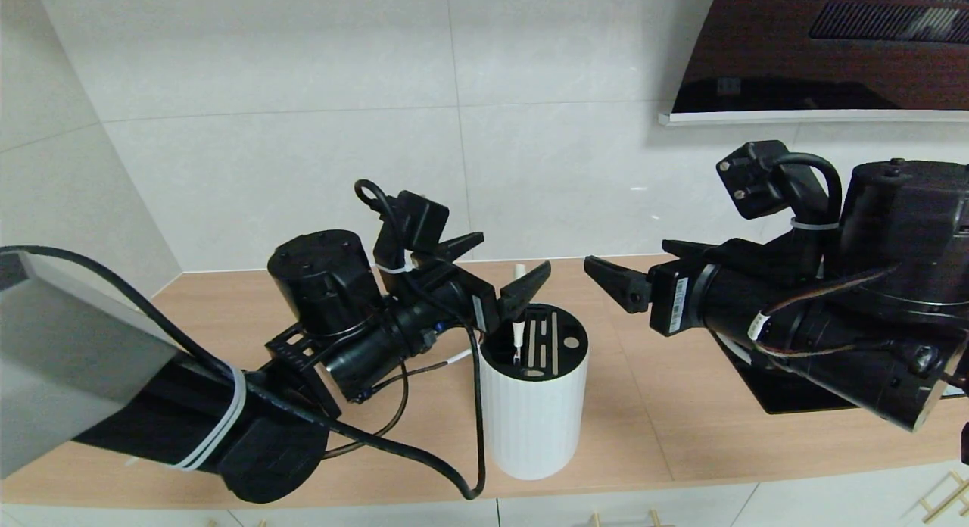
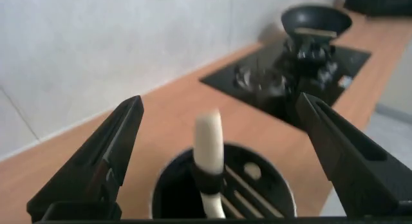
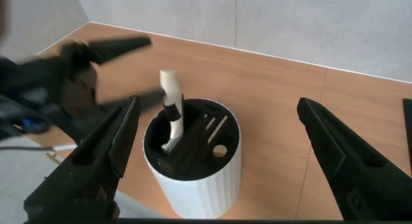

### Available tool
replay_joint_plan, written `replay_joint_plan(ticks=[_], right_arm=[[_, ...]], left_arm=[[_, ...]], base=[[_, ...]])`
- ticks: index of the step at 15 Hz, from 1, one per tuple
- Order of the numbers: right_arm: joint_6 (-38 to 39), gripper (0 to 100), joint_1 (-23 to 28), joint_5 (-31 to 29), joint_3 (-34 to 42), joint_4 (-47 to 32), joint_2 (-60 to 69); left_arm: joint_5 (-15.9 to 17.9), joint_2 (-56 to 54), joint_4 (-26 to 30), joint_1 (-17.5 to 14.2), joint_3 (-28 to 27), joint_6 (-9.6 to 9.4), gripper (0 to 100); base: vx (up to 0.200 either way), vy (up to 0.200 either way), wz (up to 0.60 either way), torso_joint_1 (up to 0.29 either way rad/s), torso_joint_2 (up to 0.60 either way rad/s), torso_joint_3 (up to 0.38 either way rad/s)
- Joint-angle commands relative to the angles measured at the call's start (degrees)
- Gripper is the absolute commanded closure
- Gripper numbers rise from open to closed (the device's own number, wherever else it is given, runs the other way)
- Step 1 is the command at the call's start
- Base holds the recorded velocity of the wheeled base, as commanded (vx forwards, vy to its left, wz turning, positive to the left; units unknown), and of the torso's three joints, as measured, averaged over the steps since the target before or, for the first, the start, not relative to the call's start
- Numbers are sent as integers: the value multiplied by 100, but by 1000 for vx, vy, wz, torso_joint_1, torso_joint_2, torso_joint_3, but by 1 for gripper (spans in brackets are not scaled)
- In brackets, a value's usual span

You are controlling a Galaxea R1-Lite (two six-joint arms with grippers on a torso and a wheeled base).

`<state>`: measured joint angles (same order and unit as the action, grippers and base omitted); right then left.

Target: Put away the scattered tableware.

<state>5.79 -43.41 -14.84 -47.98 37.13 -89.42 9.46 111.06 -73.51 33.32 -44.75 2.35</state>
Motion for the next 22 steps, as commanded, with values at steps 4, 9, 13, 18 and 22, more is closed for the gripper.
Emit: replay_joint_plan(ticks=[4, 9, 13, 18, 22], right_arm=[[-157, 0, 298, -555, 316, 31, 812], [-412, 0, 1616, -555, 2733, -4, 3519], [-658, 0, 2372, -397, 3524, -1331, 6050], [-1335, 0, 3269, -661, 3322, -3959, 8388], [-1159, 0, 3752, -969, 3374, -3722, 8371]], left_arm=[[-498, -1833, 21, -27, 599, 11, 0], [-533, -4250, 47, -1574, 3007, 55, 0], [-533, -6711, 1286, -2128, 4273, 292, 0], [-507, -10332, 6375, -2312, 3333, 740, 0], [-1218, -10552, 5549, -2558, 4203, 740, 0]], base=[[0, 0, 0, 0, 0, 0], [0, 0, 0, 0, 0, 0], [0, 0, 0, 0, 0, 0], [0, 0, 0, 0, 0, 0], [0, 0, 0, 0, 0, 0]])
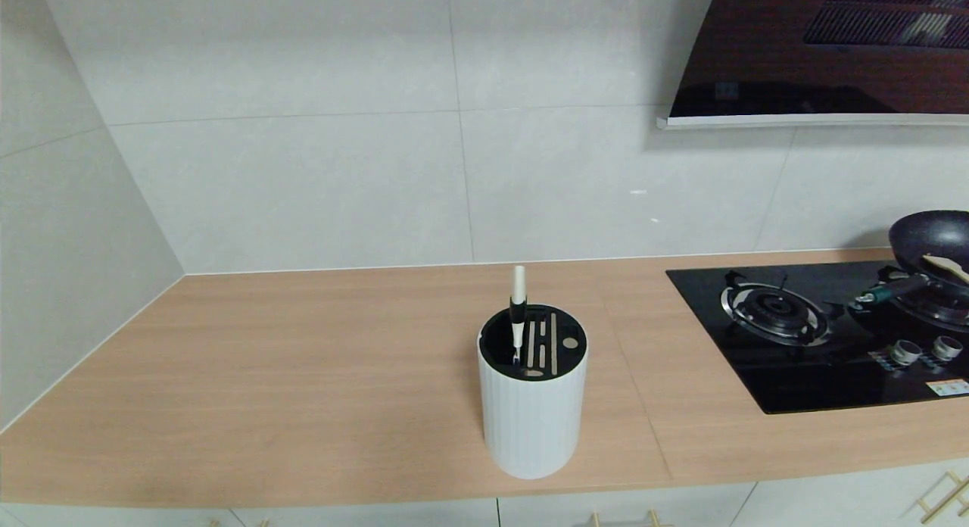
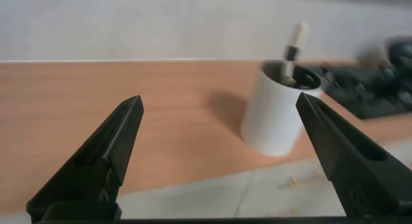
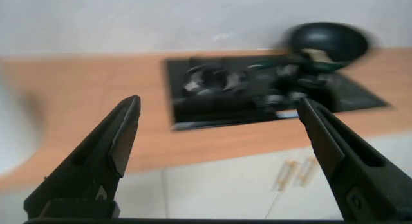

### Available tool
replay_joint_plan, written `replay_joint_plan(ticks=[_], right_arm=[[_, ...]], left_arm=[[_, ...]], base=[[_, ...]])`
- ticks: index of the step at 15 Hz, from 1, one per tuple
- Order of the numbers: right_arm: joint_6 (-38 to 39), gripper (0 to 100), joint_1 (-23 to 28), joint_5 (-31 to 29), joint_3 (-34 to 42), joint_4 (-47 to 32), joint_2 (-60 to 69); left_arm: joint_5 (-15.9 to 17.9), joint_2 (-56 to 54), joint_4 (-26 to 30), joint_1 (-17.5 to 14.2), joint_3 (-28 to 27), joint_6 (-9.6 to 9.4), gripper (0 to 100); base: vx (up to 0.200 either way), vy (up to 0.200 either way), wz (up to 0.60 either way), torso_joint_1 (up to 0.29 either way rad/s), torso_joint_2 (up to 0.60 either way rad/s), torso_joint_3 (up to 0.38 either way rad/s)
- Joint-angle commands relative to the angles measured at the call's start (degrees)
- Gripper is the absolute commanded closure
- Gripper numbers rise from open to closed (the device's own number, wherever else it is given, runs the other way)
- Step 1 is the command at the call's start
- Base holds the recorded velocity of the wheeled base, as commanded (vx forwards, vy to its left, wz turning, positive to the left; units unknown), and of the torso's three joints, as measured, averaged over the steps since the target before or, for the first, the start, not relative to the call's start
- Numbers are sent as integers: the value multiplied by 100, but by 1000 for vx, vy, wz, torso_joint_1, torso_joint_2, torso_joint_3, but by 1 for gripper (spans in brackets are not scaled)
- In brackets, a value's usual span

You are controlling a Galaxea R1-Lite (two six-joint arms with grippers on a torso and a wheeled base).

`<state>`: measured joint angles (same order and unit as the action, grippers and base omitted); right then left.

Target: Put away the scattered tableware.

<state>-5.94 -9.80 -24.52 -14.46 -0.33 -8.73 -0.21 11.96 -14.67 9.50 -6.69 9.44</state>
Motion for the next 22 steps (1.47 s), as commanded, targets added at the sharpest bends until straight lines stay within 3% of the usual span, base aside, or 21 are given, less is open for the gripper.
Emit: replay_joint_plan(ticks=[1, 2, 3, 4, 6, 8, 9, 14, 15, 20, 22], right_arm=[[5, 0, 497, -1, 40, 33, 319], [-22, 0, 743, 52, 110, 33, 451], [-92, 0, 980, 386, 382, -11, 873], [-65, 0, 980, 386, 690, 103, 864], [-39, 0, 980, 342, 1446, 745, 864], [49, 0, 980, 404, 1446, 508, 864], [119, 0, 980, 553, 1446, 402, 864], [93, 0, 927, 720, 1446, 384, 715], [400, 0, 883, 755, 1446, 367, 618], [400, 0, 971, 790, 1446, 367, 864], [418, 0, 971, 1608, 1446, 358, 873]], left_arm=[[-261, -642, -581, -299, 511, 32, 0], [-269, -651, -748, -475, 617, 32, 0], [-217, -1003, -634, -853, 652, 23, 0], [-181, -1196, -335, -958, 660, -47, 0], [-507, -1196, -28, -958, 669, -214, 0], [-559, -1196, 1150, -958, 669, -777, 0], [-559, -1196, 1510, -958, 660, -908, 0], [-428, -1196, 1440, -958, 669, -935, 0], [-428, -1196, 1431, -958, 669, -829, 0], [-428, -1196, 1431, -958, 669, -829, 0], [-428, -1196, 1431, -958, 669, -829, 0]], base=[[0, 0, 0, 0, 0, 0], [0, 0, 0, 0, 0, 0], [0, 0, 0, 0, 0, 0], [0, 0, 0, 0, 0, 0], [0, 0, 0, 0, 0, 0], [0, 0, 0, 0, 0, 0], [0, 0, 0, 0, 0, 0], [0, 0, 0, 0, 0, 0], [0, 0, 0, 0, 0, 0], [0, 0, 0, 0, 0, 0], [0, 0, 0, 0, 0, 0]])
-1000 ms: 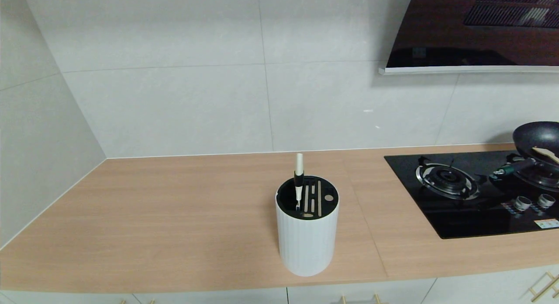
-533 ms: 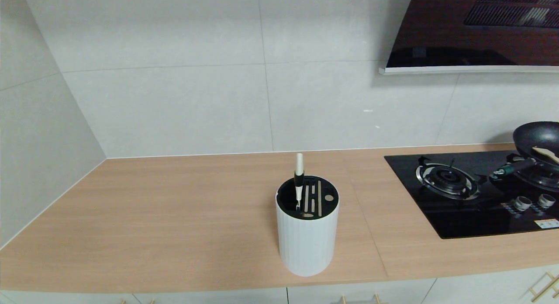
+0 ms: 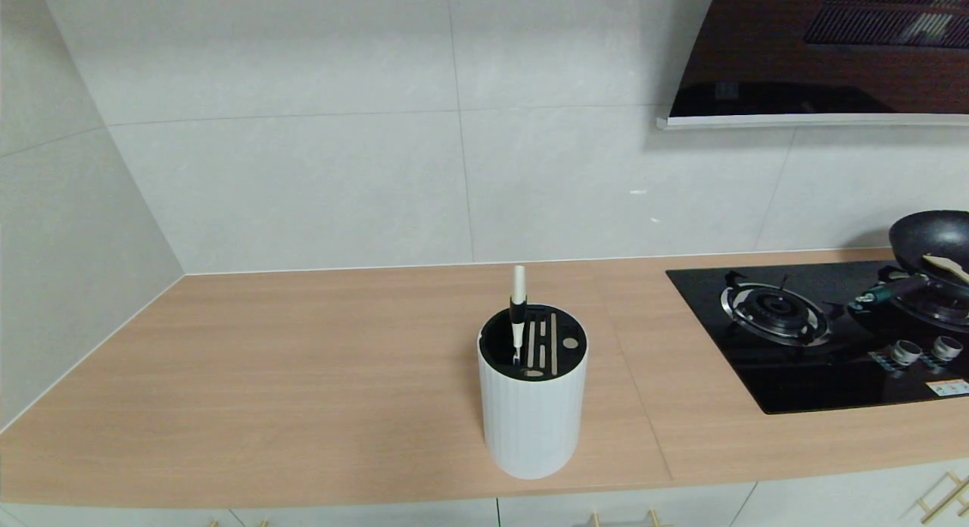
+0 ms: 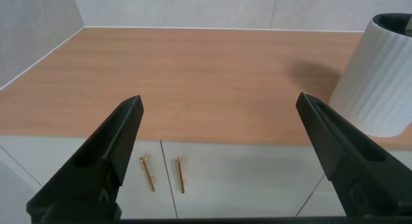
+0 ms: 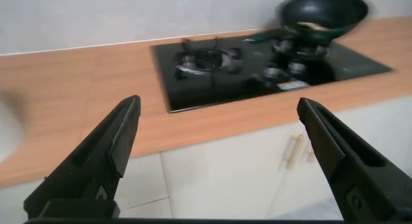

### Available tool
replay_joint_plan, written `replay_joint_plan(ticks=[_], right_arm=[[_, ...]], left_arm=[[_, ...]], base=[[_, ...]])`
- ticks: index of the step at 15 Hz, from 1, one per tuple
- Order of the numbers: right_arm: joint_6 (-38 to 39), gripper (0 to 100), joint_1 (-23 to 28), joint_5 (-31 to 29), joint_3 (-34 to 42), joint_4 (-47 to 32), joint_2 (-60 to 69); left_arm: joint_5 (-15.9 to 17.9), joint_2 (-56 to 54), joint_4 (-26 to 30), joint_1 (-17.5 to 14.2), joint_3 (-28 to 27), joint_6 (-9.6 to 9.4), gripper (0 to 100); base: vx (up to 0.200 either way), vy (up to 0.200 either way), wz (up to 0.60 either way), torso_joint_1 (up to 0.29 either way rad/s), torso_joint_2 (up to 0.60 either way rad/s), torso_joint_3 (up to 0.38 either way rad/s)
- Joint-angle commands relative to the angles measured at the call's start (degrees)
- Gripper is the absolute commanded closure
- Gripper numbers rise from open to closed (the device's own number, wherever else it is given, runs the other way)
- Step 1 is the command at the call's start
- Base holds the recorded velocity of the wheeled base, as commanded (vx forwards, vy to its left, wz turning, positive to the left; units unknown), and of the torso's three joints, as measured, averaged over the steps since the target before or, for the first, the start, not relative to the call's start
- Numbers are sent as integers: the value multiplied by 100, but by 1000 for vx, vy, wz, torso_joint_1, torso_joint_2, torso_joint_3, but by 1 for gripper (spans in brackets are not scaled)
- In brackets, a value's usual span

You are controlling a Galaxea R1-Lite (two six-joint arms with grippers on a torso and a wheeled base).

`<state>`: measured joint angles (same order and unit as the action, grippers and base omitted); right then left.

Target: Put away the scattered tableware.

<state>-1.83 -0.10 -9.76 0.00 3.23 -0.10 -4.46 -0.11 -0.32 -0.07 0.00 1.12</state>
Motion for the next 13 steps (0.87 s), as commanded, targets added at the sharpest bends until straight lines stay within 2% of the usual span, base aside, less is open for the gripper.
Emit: replay_joint_plan(ticks=[1, 2, 5, 13], right_arm=[[42, 0, 1, 959, 0, -7, 10], [33, 0, 1, 1284, 0, -7, 10], [165, 0, 10, 563, -18, -420, 10], [236, 0, 10, 669, 0, -323, 10]], left_arm=[[-2, 11, -3, -1, 0, 2, 0], [-2, 11, -3, -1, 0, 2, 0], [-2, 11, -3, -1, 0, 2, 0], [-2, 11, -3, -1, 0, 2, 0]], base=[[0, 0, 0, 0, 0, 0], [0, 0, 0, 0, 0, 0], [0, 0, 0, 0, 0, 0], [0, 0, 0, 0, 0, 0]])
